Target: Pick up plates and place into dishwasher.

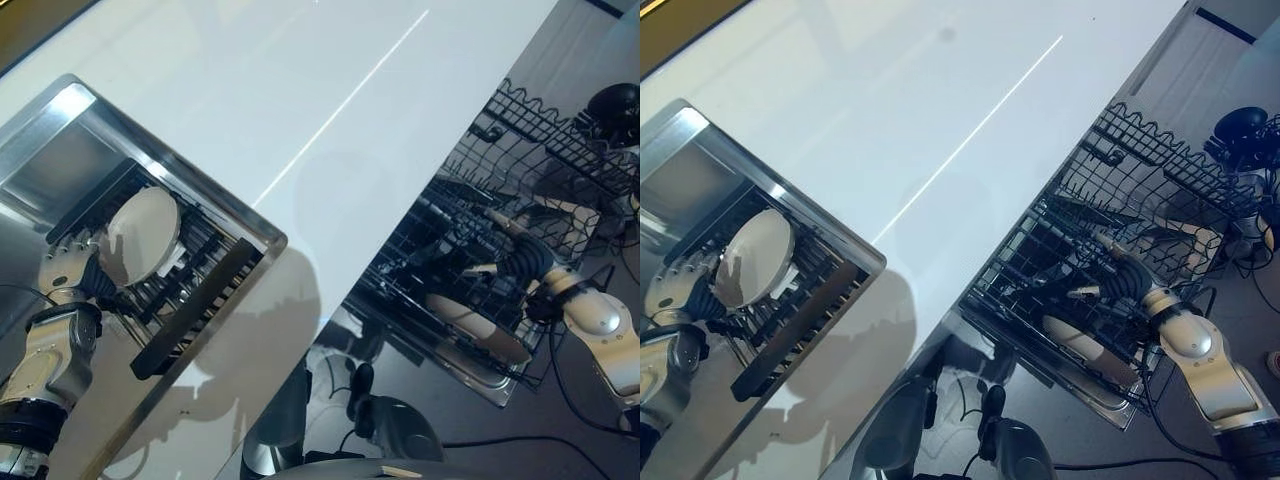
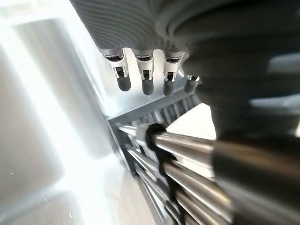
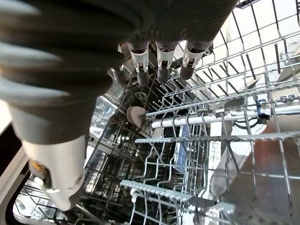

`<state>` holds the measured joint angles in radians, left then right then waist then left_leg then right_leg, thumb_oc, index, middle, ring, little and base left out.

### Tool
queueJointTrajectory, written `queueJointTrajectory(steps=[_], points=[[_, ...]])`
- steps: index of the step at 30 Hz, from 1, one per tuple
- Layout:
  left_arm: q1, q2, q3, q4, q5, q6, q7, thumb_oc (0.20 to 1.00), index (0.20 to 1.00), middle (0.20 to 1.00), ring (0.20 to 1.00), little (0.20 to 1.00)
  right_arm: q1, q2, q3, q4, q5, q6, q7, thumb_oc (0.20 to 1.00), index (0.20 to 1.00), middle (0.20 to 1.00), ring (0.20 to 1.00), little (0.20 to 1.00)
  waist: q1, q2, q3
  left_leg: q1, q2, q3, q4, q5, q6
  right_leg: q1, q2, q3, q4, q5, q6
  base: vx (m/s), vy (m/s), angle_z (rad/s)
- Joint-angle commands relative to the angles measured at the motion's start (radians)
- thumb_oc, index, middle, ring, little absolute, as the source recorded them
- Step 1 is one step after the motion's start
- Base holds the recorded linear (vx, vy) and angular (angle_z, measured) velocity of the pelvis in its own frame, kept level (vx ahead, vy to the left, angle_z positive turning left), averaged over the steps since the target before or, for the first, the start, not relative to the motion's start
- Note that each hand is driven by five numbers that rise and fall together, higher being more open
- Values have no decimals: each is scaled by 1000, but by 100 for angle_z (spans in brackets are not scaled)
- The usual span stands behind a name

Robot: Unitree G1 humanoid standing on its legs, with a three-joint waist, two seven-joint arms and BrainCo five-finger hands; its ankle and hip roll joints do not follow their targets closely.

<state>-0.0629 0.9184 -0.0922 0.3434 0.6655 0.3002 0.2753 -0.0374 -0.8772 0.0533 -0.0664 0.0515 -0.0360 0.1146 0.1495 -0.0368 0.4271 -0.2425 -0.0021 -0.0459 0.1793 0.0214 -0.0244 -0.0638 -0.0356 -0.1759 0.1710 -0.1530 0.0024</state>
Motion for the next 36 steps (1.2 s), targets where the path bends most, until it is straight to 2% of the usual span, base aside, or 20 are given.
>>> queueJointTrajectory(steps=[1,6,9,13,15,17,18,20,22,23,24,25,29,31,33,36], points=[[-1,33,-2,63,108,63,11,1000,1000,1000,1000,1000,-42,-6,28,-16,25,-25,-39,1000,1000,1000,1000,1000,-5,-61,-44,-112,-3,1,63,3,-26,-27,-71,-16,55,49,76,-24,-39,0],[-24,28,-15,87,93,84,51,1000,1000,1000,1000,1000,-58,-4,44,-19,33,-26,-39,1000,1000,1000,1000,1000,-11,-76,-41,-106,3,6,59,-4,-22,-34,-65,-10,56,51,79,-4,-6,0],[-54,16,-19,116,34,81,151,1000,1000,1000,1000,1000,-68,10,61,-13,23,-34,-41,1000,1000,1000,1000,1000,-15,-81,-41,-107,5,8,60,-5,-20,-43,-62,-7,62,52,78,0,0,0],[-92,3,-22,136,-12,7,232,1000,1000,1000,1000,1000,-89,30,85,-1,15,-42,-51,1000,1000,1000,1000,1000,-15,-91,-36,-111,8,8,60,-7,-19,-54,-59,-5,67,54,78,-5,-13,0],[-103,-6,-21,130,-61,-69,265,1000,1000,1000,1000,1000,-97,40,97,-5,14,-33,-65,1000,1000,1000,1000,1000,-12,-101,-30,-113,11,9,61,-9,-17,-60,-56,-4,70,57,80,-23,-62,2],[-118,-13,-26,130,-105,-158,216,1000,1000,1000,1000,1000,-107,47,106,0,14,-34,-73,1000,1000,1000,1000,1000,-13,-110,-25,-112,13,9,60,-11,-15,-65,-53,-1,72,61,82,-28,-43,1],[-121,-21,-30,127,-131,-179,196,1000,1000,1000,1000,1000,-109,48,106,0,15,-35,-74,1000,1000,1000,1000,1000,-14,-112,-24,-111,15,10,57,-11,-15,-66,-52,0,71,63,82,-31,-25,0],[-125,-52,-33,104,-235,-268,100,1000,1000,1000,1000,1000,-105,52,106,-3,12,-41,-77,1000,1000,1000,1000,1000,-18,-114,-22,-104,17,12,49,-12,-12,-71,-49,2,71,66,86,-18,1,-1],[-125,-76,-42,81,-339,-366,-85,1000,1000,1000,1000,1000,-97,55,96,-6,3,-52,-68,1000,1000,1000,1000,1000,-25,-111,-22,-97,19,17,41,-11,-9,-79,-48,7,75,66,87,-37,24,1],[-126,-79,-49,67,-370,-376,-130,1000,1000,1000,1000,1000,-95,54,93,-10,1,-52,-65,1000,1000,1000,1000,1000,-26,-108,-22,-97,19,18,39,-10,-9,-81,-48,9,76,67,87,-51,66,1],[-125,-90,-73,33,-459,-403,-282,1000,1000,1000,1000,1000,-91,49,82,-21,-3,-50,-58,1000,1000,1000,1000,1000,-32,-99,-21,-92,19,22,33,-9,-6,-85,-49,12,77,67,89,-58,100,1],[-117,-92,-88,8,-505,-410,-367,1000,1000,1000,1000,1000,-86,43,71,-24,-7,-54,-50,1000,1000,1000,1000,1000,-38,-88,-21,-89,19,24,28,-8,-5,-90,-49,14,77,68,88,-72,140,2],[-116,-64,-158,-41,-603,-387,-601,1000,1000,1000,1000,1000,-103,1,53,-19,-13,-54,-22,1000,1000,1000,1000,1000,-57,-43,-21,-79,14,35,20,-5,-2,-107,-58,21,89,65,87,-61,149,-6],[-125,-41,-188,-66,-629,-358,-639,1000,1000,1000,1000,1000,-123,-23,55,-10,-8,-47,-15,1000,1000,1000,1000,1000,-63,-23,-23,-77,8,37,20,-5,-1,-112,-64,23,93,62,87,-48,139,-7],[-137,-16,-207,-69,-669,-349,-631,1000,1000,1000,1000,1000,-140,-47,62,5,2,-45,-10,1000,1000,1000,1000,1000,-67,-8,-28,-74,4,38,23,-6,0,-116,-69,24,99,59,85,-15,100,-1],[-136,-1,-196,-83,-713,-343,-628,1000,1000,1000,1000,1000,-142,-65,59,11,11,-43,-7,1000,1000,1000,1000,1000,-65,2,-32,-78,0,39,27,-6,0,-118,-75,20,101,56,85,-6,34,0]])
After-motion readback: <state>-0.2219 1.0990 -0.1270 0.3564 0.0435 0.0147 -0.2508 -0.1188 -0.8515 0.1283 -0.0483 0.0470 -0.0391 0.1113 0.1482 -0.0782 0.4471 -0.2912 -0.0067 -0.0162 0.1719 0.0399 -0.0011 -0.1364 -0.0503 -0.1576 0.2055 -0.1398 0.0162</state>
